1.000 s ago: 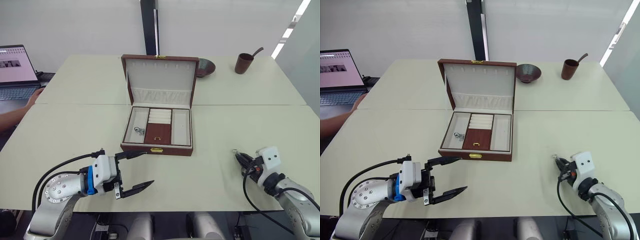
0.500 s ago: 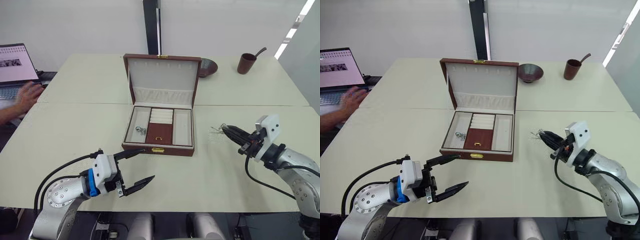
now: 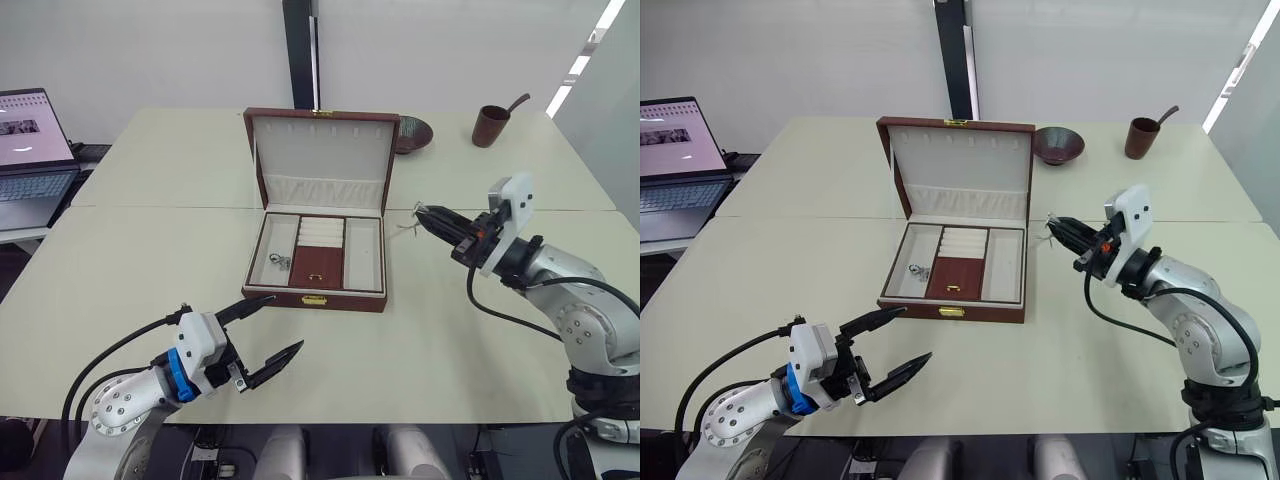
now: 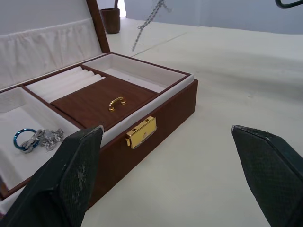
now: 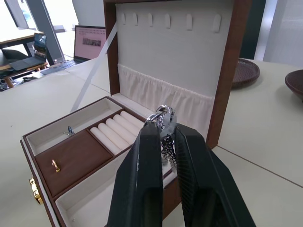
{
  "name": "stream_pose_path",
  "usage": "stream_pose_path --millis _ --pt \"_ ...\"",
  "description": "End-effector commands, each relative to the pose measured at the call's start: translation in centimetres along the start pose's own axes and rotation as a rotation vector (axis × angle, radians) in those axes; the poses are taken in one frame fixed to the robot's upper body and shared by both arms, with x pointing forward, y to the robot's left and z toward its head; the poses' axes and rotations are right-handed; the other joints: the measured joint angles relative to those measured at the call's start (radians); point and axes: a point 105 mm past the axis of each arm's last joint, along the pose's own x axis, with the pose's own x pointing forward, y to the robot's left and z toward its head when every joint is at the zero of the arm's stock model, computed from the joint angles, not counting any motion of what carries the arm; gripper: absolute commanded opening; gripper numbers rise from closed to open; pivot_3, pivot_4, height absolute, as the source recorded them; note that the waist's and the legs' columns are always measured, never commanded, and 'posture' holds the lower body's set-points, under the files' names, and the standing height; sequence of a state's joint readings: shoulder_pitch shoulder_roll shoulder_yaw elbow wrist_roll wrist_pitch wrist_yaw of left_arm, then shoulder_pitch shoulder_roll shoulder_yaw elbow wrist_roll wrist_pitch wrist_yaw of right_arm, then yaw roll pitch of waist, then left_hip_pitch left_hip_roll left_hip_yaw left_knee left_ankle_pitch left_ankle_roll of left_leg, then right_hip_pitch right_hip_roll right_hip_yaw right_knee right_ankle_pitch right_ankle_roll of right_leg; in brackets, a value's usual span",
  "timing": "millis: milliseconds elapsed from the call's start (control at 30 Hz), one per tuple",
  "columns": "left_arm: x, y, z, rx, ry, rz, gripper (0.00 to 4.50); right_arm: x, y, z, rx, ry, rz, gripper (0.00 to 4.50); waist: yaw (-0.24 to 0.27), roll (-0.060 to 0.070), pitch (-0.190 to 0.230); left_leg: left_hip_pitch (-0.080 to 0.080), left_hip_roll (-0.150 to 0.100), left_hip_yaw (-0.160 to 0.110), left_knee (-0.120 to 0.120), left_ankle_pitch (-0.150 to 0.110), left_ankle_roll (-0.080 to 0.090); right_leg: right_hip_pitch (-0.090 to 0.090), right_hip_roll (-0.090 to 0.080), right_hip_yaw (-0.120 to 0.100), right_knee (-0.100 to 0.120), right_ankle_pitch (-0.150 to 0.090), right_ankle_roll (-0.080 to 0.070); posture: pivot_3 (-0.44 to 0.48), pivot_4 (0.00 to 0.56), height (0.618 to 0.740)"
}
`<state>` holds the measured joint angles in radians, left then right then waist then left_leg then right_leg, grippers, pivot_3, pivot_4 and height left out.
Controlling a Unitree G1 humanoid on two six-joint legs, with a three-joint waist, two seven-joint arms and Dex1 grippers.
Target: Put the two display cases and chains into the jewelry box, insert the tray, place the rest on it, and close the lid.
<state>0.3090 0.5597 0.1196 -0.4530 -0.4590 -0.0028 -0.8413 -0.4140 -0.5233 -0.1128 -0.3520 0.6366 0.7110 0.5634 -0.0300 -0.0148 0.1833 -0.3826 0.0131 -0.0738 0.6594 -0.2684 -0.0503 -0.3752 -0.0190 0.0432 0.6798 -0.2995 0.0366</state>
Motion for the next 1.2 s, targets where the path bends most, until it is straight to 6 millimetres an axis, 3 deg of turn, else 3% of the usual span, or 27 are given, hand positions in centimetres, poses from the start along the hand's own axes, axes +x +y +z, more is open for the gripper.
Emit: stream_pose_path --millis 33,767,1200 --pt "-0.2 0.0 1.2 0.030 -0.035 0.042 4.50 0.9 0.1 0.9 -0.029 -0.032 0.007 0.17 0.000 0.000 0.000 0.000 0.000 0.000 0.000 0.000 0.000 0.000 0.000 0.000 0.000 0.000 0.000 0.000 0.150 0.740" --pt "-1.0 0.0 1.1 0.003 -0.033 0.166 4.50 4.6 3.3 1.4 -0.008 -0.060 0.133 0.17 -0.001 0.001 0.000 -0.001 0.000 0.000 -0.001 0.000 0.000 -0.002 0.000 0.000 0.000 0.000 0.000 0.000 0.150 0.740" --pt "-0.8 0.0 1.0 0.002 -0.033 0.181 4.50 5.1 4.0 -3.1 0.000 0.056 0.143 0.17 -0.002 0.001 0.001 -0.002 0.000 0.000 -0.001 0.000 0.000 -0.003 0.000 0.001 0.000 0.000 0.000 0.000 0.150 0.740"
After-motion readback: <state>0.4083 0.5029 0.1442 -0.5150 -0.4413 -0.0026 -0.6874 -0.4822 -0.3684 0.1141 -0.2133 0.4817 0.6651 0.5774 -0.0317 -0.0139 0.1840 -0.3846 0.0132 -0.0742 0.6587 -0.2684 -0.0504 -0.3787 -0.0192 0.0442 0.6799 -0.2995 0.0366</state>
